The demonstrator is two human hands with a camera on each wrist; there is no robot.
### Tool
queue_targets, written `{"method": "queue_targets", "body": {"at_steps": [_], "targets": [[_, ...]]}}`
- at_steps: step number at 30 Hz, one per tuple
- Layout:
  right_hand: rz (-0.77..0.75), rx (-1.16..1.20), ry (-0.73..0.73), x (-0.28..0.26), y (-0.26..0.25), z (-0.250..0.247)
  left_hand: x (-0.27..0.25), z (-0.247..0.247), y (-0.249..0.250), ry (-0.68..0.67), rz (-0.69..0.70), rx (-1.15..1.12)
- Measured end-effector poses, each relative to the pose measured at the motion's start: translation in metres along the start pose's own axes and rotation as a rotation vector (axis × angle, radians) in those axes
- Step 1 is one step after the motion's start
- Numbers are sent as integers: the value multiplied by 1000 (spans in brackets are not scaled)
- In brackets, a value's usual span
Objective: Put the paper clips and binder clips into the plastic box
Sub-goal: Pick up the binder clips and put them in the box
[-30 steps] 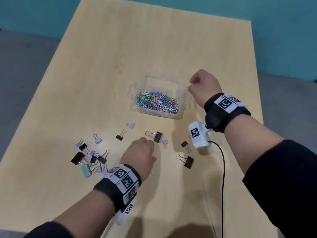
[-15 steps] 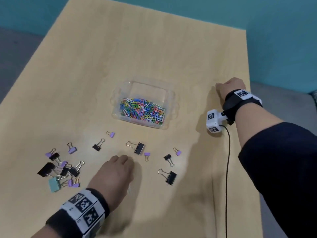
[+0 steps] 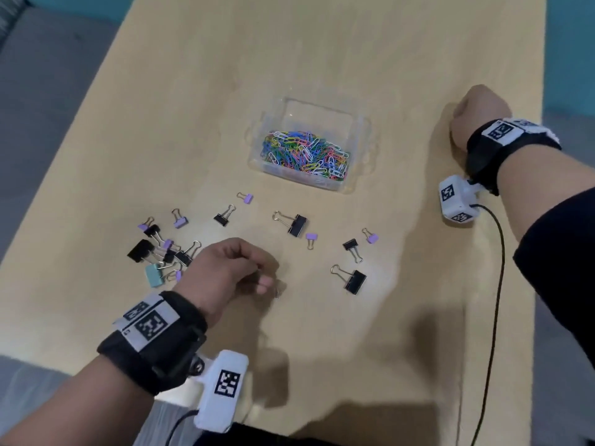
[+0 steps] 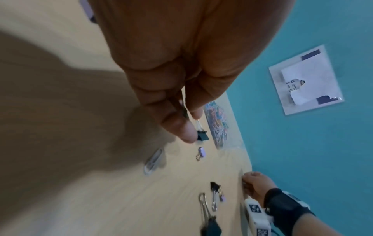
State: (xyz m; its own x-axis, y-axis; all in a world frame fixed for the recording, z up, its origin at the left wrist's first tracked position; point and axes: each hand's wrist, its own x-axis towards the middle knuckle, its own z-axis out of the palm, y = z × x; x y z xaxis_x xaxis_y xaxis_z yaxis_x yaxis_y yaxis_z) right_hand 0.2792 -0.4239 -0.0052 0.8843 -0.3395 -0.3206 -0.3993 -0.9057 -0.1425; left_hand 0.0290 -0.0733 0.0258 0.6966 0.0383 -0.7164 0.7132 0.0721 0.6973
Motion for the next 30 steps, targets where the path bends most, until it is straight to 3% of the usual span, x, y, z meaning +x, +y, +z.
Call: {"method": "queue_targets", "body": {"at_steps": [2, 5, 7, 10, 14, 18, 19, 22, 24, 27, 28, 30], "targets": [[12, 229, 101, -27, -4, 0, -1, 2, -5, 10, -3, 131], [58, 629, 86, -57, -6, 0, 2, 6, -14, 16, 103, 722], [59, 733, 51, -71, -15, -3, 3, 14, -20, 2, 156, 1095], [-90, 794, -35, -91, -38, -9, 3, 23, -30, 37, 236, 1311], [-236, 843, -110, -106, -80, -16, 3, 20, -35, 9, 334, 1322], [-297, 839, -281, -118, -106, -10, 4, 17, -34, -57, 384, 1374], [-303, 787, -270, -122, -108, -8, 4, 17, -33, -73, 398, 1389], [-319, 614, -56, -133, -97, -5, -1, 13, -33, -117, 414, 1354], [-291, 551, 33, -147, -78, -2, -1, 9, -26, -95, 305, 1106], [-185, 485, -43, -177, -40, 13, 11, 6, 9, -18, 127, 517], [-149, 459, -87, -188, -27, 20, 18, 8, 27, 5, 157, 441], [-94, 406, -135, -212, -6, 36, 35, 17, 66, 54, 336, 541]]}}
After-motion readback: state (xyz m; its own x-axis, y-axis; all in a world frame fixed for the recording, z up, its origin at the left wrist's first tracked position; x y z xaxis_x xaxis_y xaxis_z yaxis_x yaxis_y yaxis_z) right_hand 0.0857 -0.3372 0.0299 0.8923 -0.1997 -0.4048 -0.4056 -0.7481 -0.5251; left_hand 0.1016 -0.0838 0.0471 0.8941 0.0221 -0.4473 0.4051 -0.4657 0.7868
